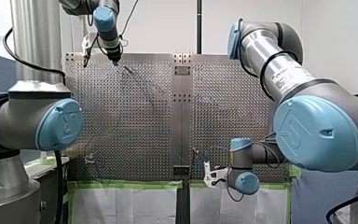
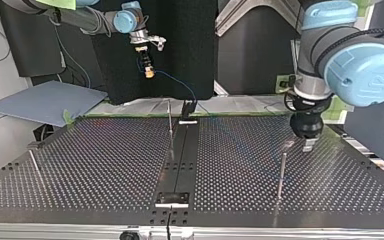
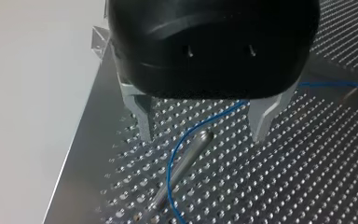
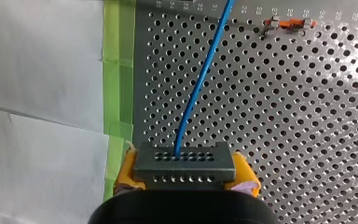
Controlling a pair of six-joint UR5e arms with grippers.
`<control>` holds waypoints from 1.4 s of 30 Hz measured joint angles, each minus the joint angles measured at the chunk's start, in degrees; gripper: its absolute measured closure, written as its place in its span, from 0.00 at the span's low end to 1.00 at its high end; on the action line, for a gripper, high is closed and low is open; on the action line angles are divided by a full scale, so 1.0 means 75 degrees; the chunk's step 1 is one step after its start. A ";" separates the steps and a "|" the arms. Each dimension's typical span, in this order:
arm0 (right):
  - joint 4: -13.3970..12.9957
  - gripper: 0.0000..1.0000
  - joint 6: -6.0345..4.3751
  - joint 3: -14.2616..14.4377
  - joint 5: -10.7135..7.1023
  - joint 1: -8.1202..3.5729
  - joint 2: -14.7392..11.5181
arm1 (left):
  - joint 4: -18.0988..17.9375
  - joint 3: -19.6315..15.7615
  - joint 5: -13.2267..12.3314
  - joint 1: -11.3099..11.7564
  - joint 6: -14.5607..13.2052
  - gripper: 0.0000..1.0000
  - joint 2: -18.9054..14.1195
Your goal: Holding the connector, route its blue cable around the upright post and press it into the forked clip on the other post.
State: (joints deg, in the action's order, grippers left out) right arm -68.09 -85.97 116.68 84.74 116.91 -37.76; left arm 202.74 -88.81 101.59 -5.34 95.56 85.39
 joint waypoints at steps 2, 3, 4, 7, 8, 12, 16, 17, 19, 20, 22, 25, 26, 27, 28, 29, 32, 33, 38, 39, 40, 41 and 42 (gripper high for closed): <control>0.0003 1.00 0.0000 0.0000 0.0000 0.0001 0.0000 | 0.0032 -0.0001 -0.0097 0.0000 0.0000 0.00 -0.0001; 0.0004 1.00 0.0000 0.0001 0.0000 0.0001 0.0000 | 0.0038 -0.0001 -0.0127 -0.0002 0.0001 0.00 -0.0001; 0.0005 1.00 0.0000 0.0000 0.0000 0.0002 0.0000 | 0.0043 -0.0001 -0.0149 -0.0006 0.0004 0.00 -0.0001; 0.0012 1.00 0.0000 0.0001 0.0001 0.0004 0.0000 | 0.0054 -0.0001 -0.0168 -0.0018 0.0024 0.00 -0.0001; 0.0019 1.00 0.0004 0.0000 0.0002 0.0004 0.0000 | 0.0058 -0.0001 -0.0166 -0.0023 0.0037 0.00 -0.0001; 0.0050 1.00 0.0027 0.0001 0.0007 0.0011 0.0000 | 0.0070 -0.0001 -0.0146 -0.0050 0.0061 0.00 -0.0002; 0.0075 1.00 0.0033 0.0000 0.0010 0.0017 0.0001 | 0.0077 -0.0002 -0.0119 -0.0076 0.0074 0.00 -0.0002; 0.0081 1.00 0.0034 0.0000 0.0011 0.0021 0.0001 | 0.0080 -0.0002 -0.0115 -0.0086 0.0075 0.00 -0.0003; 0.0085 1.00 0.0034 0.0000 0.0011 0.0024 0.0000 | 0.0084 -0.0002 -0.0108 -0.0098 0.0077 0.00 -0.0011; 0.0086 1.00 0.0035 0.0001 0.0011 0.0027 0.0000 | 0.0087 -0.0003 -0.0105 -0.0105 0.0080 0.00 -0.0014; 0.0090 1.00 0.0035 0.0001 0.0012 0.0028 0.0001 | 0.0087 -0.0003 -0.0102 -0.0116 0.0087 0.00 -0.0016; 0.0096 1.00 0.0035 0.0000 0.0012 0.0034 0.0000 | 0.0087 -0.0003 -0.0100 -0.0121 0.0104 0.00 -0.0022; 0.0098 1.00 0.0037 0.0000 0.0012 0.0036 0.0001 | 0.0087 -0.0003 -0.0099 -0.0121 0.0107 0.00 -0.0023; 0.0103 1.00 0.0039 0.0000 0.0014 0.0038 0.0000 | 0.0087 -0.0003 -0.0099 -0.0121 0.0109 0.00 -0.0023; 0.0108 1.00 0.0040 0.0000 0.0015 0.0042 0.0000 | 0.0087 -0.0003 -0.0099 -0.0121 0.0110 0.00 -0.0023; 0.0113 1.00 0.0043 0.0000 0.0017 0.0046 0.0000 | 0.0086 -0.0003 -0.0092 -0.0128 0.0105 0.00 -0.0027; 0.0144 1.00 0.0045 0.0000 0.0022 0.0060 0.0000 | 0.0076 -0.0003 -0.0021 -0.0166 0.0013 0.00 -0.0034; 0.0158 1.00 0.0046 0.0000 0.0023 0.0063 0.0000 | 0.0059 -0.0003 -0.0005 -0.0182 -0.0035 0.00 -0.0035; 0.0218 1.00 0.0047 0.0000 0.0033 0.0084 0.0000 | -0.0188 -0.0003 -0.0020 -0.0332 -0.0352 0.00 -0.0032; 0.0221 1.00 0.0047 0.0000 0.0034 0.0088 0.0001 | -0.0247 -0.0003 -0.0025 -0.0376 -0.0397 0.00 -0.0029; 0.0224 1.00 0.0047 0.0000 0.0034 0.0092 0.0000 | -0.0302 -0.0003 -0.0021 -0.0423 -0.0430 0.00 -0.0025; 0.0226 1.00 0.0047 0.0000 0.0036 0.0098 0.0001 | -0.0378 -0.0003 -0.0001 -0.0489 -0.0461 0.00 -0.0010; 0.0227 1.00 0.0047 0.0000 0.0036 0.0103 0.0000 | -0.0439 -0.0003 0.0028 -0.0542 -0.0477 0.00 0.0010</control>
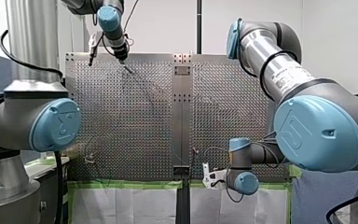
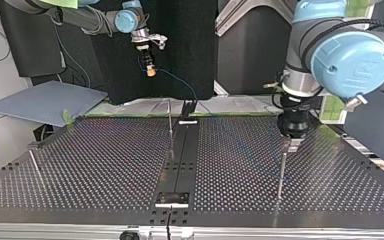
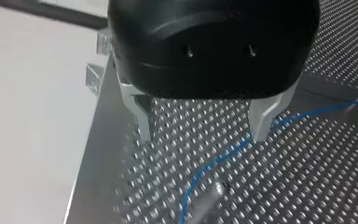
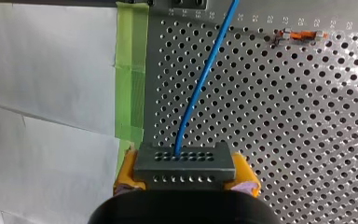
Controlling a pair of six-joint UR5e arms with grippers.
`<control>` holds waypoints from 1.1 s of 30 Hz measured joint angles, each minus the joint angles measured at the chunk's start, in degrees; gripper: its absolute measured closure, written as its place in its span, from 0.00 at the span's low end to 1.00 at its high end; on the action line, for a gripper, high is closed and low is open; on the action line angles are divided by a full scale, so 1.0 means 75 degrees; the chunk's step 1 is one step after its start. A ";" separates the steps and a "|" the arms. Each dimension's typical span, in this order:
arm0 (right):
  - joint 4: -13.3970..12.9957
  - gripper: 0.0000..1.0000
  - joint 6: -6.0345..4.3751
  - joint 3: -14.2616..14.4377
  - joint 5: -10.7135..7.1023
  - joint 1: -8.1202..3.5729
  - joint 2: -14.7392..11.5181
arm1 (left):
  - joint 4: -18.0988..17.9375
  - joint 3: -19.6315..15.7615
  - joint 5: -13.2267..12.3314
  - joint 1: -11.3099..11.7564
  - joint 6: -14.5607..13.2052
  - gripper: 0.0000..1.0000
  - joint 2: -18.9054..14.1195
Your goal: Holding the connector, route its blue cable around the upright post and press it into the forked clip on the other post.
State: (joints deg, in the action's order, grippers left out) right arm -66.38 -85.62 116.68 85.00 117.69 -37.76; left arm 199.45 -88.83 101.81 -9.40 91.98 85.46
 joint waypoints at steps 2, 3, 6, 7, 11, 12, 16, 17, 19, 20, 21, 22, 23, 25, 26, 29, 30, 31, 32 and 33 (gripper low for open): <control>0.0001 1.00 0.0000 0.0000 0.0005 0.0015 0.0000 | -0.0131 0.0003 0.0097 -0.0129 -0.0030 0.00 0.0072; 0.0001 1.00 0.0000 0.0000 0.0006 0.0022 0.0000 | -0.0191 0.0005 0.0148 -0.0186 -0.0040 0.00 0.0116; 0.0002 1.00 0.0000 0.0000 0.0009 0.0050 0.0000 | -0.0381 0.0038 0.0326 -0.0376 -0.0076 0.00 0.0282; 0.0002 1.00 0.0000 0.0000 0.0009 0.0058 0.0000 | -0.0435 0.0055 0.0377 -0.0428 -0.0094 0.00 0.0331; 0.0001 1.00 0.0000 0.0003 0.0011 0.0079 0.0000 | -0.0684 0.0150 0.0624 -0.0676 -0.0187 0.00 0.0575; 0.0002 1.00 0.0000 0.0004 0.0010 0.0083 0.0000 | -0.0747 0.0162 0.0685 -0.0737 -0.0194 0.00 0.0636; 0.0002 1.00 0.0000 0.0009 0.0011 0.0096 0.0000 | -0.1012 0.0183 0.0951 -0.1003 -0.0227 0.00 0.0901; 0.0002 1.00 0.0000 0.0010 0.0011 0.0097 0.0000 | -0.1097 0.0184 0.1038 -0.1091 -0.0240 0.00 0.0981; 0.0002 1.00 0.0000 0.0011 0.0011 0.0098 0.0000 | -0.1226 0.0184 0.1164 -0.1215 -0.0253 0.00 0.1061; -0.0002 1.00 0.0004 0.0010 0.0010 0.0105 0.0000 | -0.1304 0.0183 0.1245 -0.1297 -0.0257 0.00 0.1092; -0.0010 1.00 0.0006 0.0009 0.0010 0.0113 0.0000 | -0.1366 0.0183 0.1307 -0.1360 -0.0260 0.00 0.1108; -0.0018 1.00 0.0007 0.0009 0.0010 0.0120 0.0000 | -0.1433 0.0185 0.1371 -0.1423 -0.0261 0.00 0.1126; -0.0025 1.00 0.0011 0.0010 0.0010 0.0129 0.0000 | -0.1516 0.0186 0.1456 -0.1508 -0.0265 0.00 0.1158; -0.0030 1.00 0.0020 0.0010 0.0011 0.0140 0.0000 | -0.1638 0.0186 0.1576 -0.1630 -0.0288 0.00 0.1225; -0.0034 1.00 0.0025 0.0010 0.0011 0.0150 0.0000 | -0.1717 0.0186 0.1642 -0.1707 -0.0319 0.00 0.1282; -0.0037 1.00 0.0032 0.0005 0.0011 0.0168 0.0000 | -0.1911 0.0187 0.1728 -0.1894 -0.0428 0.00 0.1453; -0.0037 1.00 0.0032 0.0004 0.0011 0.0172 0.0000 | -0.1976 0.0187 0.1739 -0.1940 -0.0453 0.00 0.1515; -0.0036 1.00 0.0033 0.0004 0.0011 0.0176 0.0000 | -0.2036 0.0187 0.1749 -0.1974 -0.0471 0.00 0.1576; -0.0035 1.00 0.0034 0.0004 0.0011 0.0181 0.0000 | -0.2119 0.0187 0.1766 -0.2003 -0.0491 0.00 0.1656; -0.0035 1.00 0.0034 0.0003 0.0011 0.0185 0.0000 | -0.2181 0.0187 0.1783 -0.2013 -0.0502 0.00 0.1714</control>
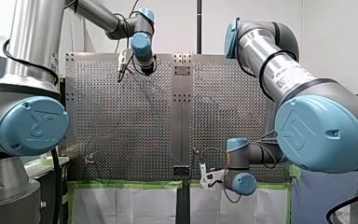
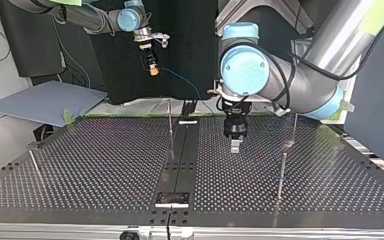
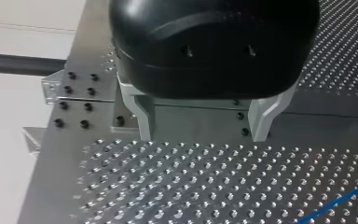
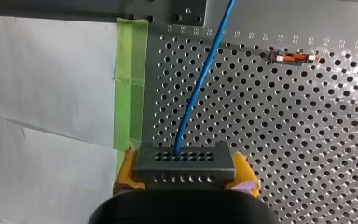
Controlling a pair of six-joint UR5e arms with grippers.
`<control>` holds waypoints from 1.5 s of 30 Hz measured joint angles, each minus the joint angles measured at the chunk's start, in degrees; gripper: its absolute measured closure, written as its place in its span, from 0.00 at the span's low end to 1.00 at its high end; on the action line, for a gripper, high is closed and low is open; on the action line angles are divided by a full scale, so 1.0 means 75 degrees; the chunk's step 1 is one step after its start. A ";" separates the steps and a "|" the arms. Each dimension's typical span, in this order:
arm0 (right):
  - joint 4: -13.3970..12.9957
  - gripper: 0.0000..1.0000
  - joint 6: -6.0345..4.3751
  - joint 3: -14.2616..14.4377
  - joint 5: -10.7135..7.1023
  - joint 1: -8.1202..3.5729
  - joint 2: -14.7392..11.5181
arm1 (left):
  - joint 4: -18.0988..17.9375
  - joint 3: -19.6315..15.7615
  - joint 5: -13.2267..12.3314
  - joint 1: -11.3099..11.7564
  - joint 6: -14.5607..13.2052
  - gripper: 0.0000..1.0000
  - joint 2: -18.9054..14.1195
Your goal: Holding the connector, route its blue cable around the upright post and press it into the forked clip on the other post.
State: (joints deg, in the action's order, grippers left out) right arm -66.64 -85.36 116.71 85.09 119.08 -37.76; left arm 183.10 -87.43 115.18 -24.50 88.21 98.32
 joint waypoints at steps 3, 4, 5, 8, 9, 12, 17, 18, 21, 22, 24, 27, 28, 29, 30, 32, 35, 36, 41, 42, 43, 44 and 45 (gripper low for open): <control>0.0001 1.00 0.0000 -0.0002 0.0000 0.0012 0.0000 | -0.0216 0.0000 0.0077 0.0019 -0.0036 0.00 0.0137; 0.0001 1.00 0.0000 -0.0003 0.0000 0.0014 0.0000 | -0.0289 0.0000 0.0102 0.0032 -0.0042 0.00 0.0157; 0.0001 1.00 0.0001 -0.0003 0.0000 0.0017 0.0000 | -0.0385 0.0000 0.0145 0.0052 -0.0048 0.00 0.0176; 0.0002 1.00 0.0001 -0.0002 0.0000 0.0024 0.0000 | -0.0548 0.0000 0.0294 0.0104 -0.0055 0.00 0.0197; 0.0001 1.00 0.0001 -0.0002 0.0000 0.0024 0.0000 | -0.0571 0.0001 0.0346 0.0119 -0.0059 0.00 0.0200; 0.0003 1.00 0.0001 -0.0001 0.0000 0.0034 0.0000 | -0.0609 -0.0002 0.0447 0.0164 -0.0076 0.00 0.0202; 0.0011 1.00 0.0002 0.0002 0.0000 0.0041 0.0000 | -0.0605 -0.0009 0.0473 0.0202 -0.0127 0.00 0.0205; 0.0012 1.00 0.0002 0.0004 0.0000 0.0042 0.0000 | -0.0600 -0.0009 0.0467 0.0206 -0.0150 0.00 0.0206; 0.0015 1.00 0.0006 0.0005 0.0000 0.0044 0.0000 | -0.0576 -0.0011 0.0438 0.0218 -0.0200 0.00 0.0214; 0.0016 1.00 0.0010 0.0004 0.0000 0.0045 0.0000 | -0.0565 -0.0011 0.0443 0.0223 -0.0214 0.00 0.0223; 0.0018 1.00 0.0025 0.0006 0.0000 0.0050 0.0000 | -0.0505 -0.0011 0.0482 0.0233 -0.0281 0.00 0.0279; 0.0022 1.00 0.0041 0.0007 0.0000 0.0053 0.0000 | -0.0401 -0.0013 0.0565 0.0224 -0.0418 0.00 0.0411; 0.0023 1.00 0.0043 0.0007 0.0000 0.0053 0.0001 | -0.0391 -0.0013 0.0583 0.0220 -0.0462 0.00 0.0450; 0.0024 1.00 0.0044 0.0008 0.0000 0.0054 0.0001 | -0.0394 -0.0013 0.0601 0.0221 -0.0518 0.00 0.0493; 0.0024 1.00 0.0045 0.0008 0.0000 0.0054 0.0003 | -0.0398 -0.0013 0.0614 0.0227 -0.0551 0.00 0.0516; 0.0025 1.00 0.0047 0.0008 0.0000 0.0054 0.0005 | -0.0425 -0.0013 0.0651 0.0250 -0.0608 0.00 0.0546; 0.0025 1.00 0.0047 0.0008 0.0000 0.0058 0.0004 | -0.0507 -0.0012 0.0634 0.0280 -0.0658 0.00 0.0563; 0.0024 1.00 0.0048 0.0008 0.0000 0.0057 0.0003 | -0.0538 -0.0012 0.0602 0.0286 -0.0675 0.00 0.0566; 0.0018 1.00 0.0047 0.0008 0.0000 0.0056 0.0004 | -0.0698 -0.0011 0.0575 0.0298 -0.0864 0.00 0.0605; 0.0017 1.00 0.0048 0.0008 0.0000 0.0057 0.0004 | -0.0717 -0.0007 0.0606 0.0302 -0.0911 0.00 0.0634; 0.0015 1.00 0.0048 0.0008 0.0000 0.0057 0.0005 | -0.0729 0.0000 0.0641 0.0308 -0.0960 0.00 0.0669; 0.0010 1.00 0.0048 0.0008 0.0000 0.0057 0.0007 | -0.0737 0.0014 0.0692 0.0313 -0.1025 0.00 0.0723; 0.0009 1.00 0.0047 0.0008 0.0000 0.0057 0.0008 | -0.0742 0.0025 0.0734 0.0316 -0.1074 0.00 0.0767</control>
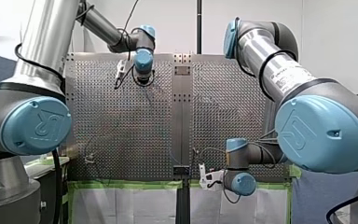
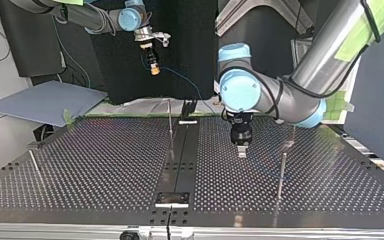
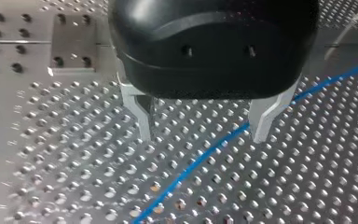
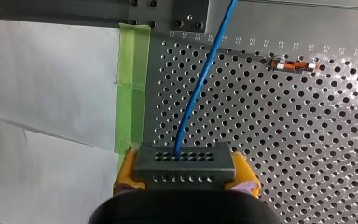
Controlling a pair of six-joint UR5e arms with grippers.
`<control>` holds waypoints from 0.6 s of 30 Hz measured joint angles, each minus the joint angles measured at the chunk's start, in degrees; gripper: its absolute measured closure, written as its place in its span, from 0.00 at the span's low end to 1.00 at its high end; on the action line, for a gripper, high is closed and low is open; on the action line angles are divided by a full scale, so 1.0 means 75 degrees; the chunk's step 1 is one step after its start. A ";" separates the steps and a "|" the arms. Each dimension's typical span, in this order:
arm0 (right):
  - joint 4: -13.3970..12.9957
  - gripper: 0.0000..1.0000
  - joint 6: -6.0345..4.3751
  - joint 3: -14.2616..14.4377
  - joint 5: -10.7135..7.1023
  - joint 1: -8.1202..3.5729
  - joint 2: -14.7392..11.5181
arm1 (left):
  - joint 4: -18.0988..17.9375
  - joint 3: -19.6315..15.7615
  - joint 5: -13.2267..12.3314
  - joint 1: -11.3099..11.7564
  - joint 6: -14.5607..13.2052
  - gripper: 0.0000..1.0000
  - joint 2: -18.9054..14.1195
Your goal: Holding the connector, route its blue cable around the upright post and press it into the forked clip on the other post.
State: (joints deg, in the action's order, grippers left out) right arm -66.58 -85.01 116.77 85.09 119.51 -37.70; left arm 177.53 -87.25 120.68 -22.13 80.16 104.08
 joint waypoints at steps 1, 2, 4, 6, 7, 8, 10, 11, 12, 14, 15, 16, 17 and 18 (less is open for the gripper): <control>0.0000 1.00 0.0000 -0.0001 0.0000 0.0000 -0.0001 | -0.0005 0.0009 0.0048 0.0003 -0.0049 0.00 0.0048; 0.0001 1.00 0.0000 0.0000 0.0000 0.0000 -0.0002 | -0.0021 0.0019 0.0117 0.0010 -0.0108 0.00 0.0117; 0.0001 1.00 0.0000 -0.0001 0.0000 -0.0001 -0.0004 | -0.0059 0.0030 0.0224 0.0022 -0.0171 0.00 0.0221; -0.0002 1.00 0.0000 -0.0001 0.0000 -0.0001 -0.0005 | -0.0083 0.0054 0.0354 0.0045 -0.0238 0.00 0.0297; -0.0003 1.00 0.0000 -0.0001 0.0000 -0.0001 -0.0006 | -0.0090 0.0064 0.0395 0.0057 -0.0266 0.00 0.0316; -0.0004 1.00 0.0000 -0.0001 0.0000 -0.0002 -0.0007 | -0.0099 0.0074 0.0424 0.0075 -0.0296 0.00 0.0333; -0.0006 1.00 0.0000 -0.0002 0.0000 -0.0001 -0.0006 | -0.0114 0.0084 0.0418 0.0099 -0.0325 0.00 0.0346; -0.0006 1.00 0.0000 -0.0003 0.0000 -0.0001 -0.0005 | -0.0138 0.0088 0.0388 0.0112 -0.0336 0.00 0.0350; -0.0008 1.00 0.0000 -0.0003 0.0000 -0.0001 -0.0006 | -0.0164 0.0090 0.0360 0.0120 -0.0342 0.00 0.0351; -0.0013 1.00 0.0000 -0.0002 0.0000 -0.0001 -0.0006 | -0.0228 0.0092 0.0306 0.0131 -0.0351 0.00 0.0354; -0.0014 1.00 0.0000 -0.0002 0.0000 -0.0002 -0.0006 | -0.0257 0.0096 0.0286 0.0138 -0.0354 0.00 0.0357; -0.0018 1.00 0.0000 -0.0002 0.0000 -0.0001 -0.0006 | -0.0287 0.0099 0.0266 0.0146 -0.0357 0.00 0.0359; -0.0022 1.00 0.0000 -0.0001 0.0000 -0.0001 -0.0007 | -0.0331 0.0108 0.0234 0.0158 -0.0358 0.00 0.0363; -0.0024 1.00 0.0000 -0.0001 0.0000 -0.0001 -0.0007 | -0.0365 0.0123 0.0204 0.0165 -0.0356 0.00 0.0372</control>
State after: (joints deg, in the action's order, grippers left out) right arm -66.76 -85.01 116.76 85.09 119.50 -37.75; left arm 174.80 -86.33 122.21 -20.89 77.49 106.86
